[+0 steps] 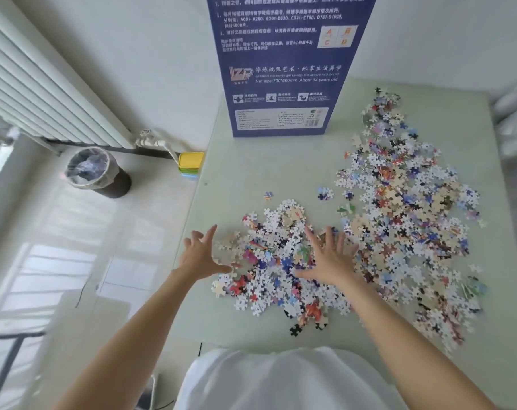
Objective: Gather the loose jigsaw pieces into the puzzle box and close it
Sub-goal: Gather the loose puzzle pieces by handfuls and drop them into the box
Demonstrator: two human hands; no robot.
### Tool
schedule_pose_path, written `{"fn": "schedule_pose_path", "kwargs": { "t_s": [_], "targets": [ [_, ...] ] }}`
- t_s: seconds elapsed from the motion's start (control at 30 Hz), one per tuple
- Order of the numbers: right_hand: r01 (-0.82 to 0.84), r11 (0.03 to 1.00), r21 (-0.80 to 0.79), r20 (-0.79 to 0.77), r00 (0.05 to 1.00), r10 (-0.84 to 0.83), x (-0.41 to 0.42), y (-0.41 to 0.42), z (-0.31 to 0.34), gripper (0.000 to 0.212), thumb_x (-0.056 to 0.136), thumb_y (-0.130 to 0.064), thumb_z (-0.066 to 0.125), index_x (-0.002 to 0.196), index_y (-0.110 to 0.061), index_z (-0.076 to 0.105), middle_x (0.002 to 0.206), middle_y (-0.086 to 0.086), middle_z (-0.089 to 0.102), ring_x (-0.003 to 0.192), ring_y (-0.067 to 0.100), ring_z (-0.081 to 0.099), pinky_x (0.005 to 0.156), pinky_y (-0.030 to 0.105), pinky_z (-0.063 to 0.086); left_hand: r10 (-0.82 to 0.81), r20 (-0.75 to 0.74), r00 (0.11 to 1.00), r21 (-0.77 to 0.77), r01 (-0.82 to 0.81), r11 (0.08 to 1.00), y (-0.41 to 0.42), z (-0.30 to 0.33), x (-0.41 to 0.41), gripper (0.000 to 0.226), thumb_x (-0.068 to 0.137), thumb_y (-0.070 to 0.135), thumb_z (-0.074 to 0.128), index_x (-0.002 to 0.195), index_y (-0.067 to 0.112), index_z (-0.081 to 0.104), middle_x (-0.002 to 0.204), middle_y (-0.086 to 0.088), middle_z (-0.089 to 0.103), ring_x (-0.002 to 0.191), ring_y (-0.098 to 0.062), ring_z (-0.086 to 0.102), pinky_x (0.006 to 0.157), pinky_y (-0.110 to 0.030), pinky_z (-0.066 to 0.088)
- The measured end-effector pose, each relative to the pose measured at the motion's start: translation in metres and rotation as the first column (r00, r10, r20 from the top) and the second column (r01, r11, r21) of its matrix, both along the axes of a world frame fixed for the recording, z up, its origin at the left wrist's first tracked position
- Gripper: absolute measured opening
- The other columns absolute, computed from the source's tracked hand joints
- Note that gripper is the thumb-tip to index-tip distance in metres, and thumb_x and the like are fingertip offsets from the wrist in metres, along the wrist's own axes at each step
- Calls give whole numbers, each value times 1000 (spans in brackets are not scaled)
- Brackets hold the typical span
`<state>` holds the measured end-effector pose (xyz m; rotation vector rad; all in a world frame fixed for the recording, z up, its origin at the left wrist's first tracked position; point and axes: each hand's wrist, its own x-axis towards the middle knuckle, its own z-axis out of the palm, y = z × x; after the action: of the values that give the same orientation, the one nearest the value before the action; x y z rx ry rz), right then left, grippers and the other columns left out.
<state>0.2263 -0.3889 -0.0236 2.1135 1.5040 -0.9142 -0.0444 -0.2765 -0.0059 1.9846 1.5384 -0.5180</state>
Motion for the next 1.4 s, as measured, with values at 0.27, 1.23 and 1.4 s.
{"fn": "schedule_pose_path", "kwargs": {
  "t_s": [0.27, 1.23, 1.4],
  "targets": [
    [-36, 968, 247, -15, 999, 41, -31, -9, -1, 95, 72, -60, 65, 146, -35, 10, 155, 12, 5, 139, 38, 15, 111, 51, 23, -93, 62, 994, 2, 93, 996, -40, -19, -1, 115, 54, 38, 87, 144, 24, 16, 136, -8, 26, 120, -26, 32, 101, -37, 43],
    [363, 899, 247, -212, 925, -315, -37, 32, -7, 73, 69, -44, 76, 125, -15, 38, 126, 7, 43, 114, 22, 40, 89, 31, 40, -41, 321, 946, -15, 48, 999, -12, -28, 97, 86, 71, 31, 78, 141, 28, 28, 134, -5, 39, 120, -20, 38, 103, -32, 39],
    [316, 914, 254, -204, 941, -269, -37, 30, -9, 68, 71, -45, 74, 122, -15, 40, 128, 7, 40, 116, 22, 36, 94, 31, 39, -97, 306, 947, 40, 89, 995, -13, -29, 97, 83, 69, 37, 78, 138, 26, 34, 137, -5, 32, 124, -21, 32, 101, -33, 42]
  ]
}}
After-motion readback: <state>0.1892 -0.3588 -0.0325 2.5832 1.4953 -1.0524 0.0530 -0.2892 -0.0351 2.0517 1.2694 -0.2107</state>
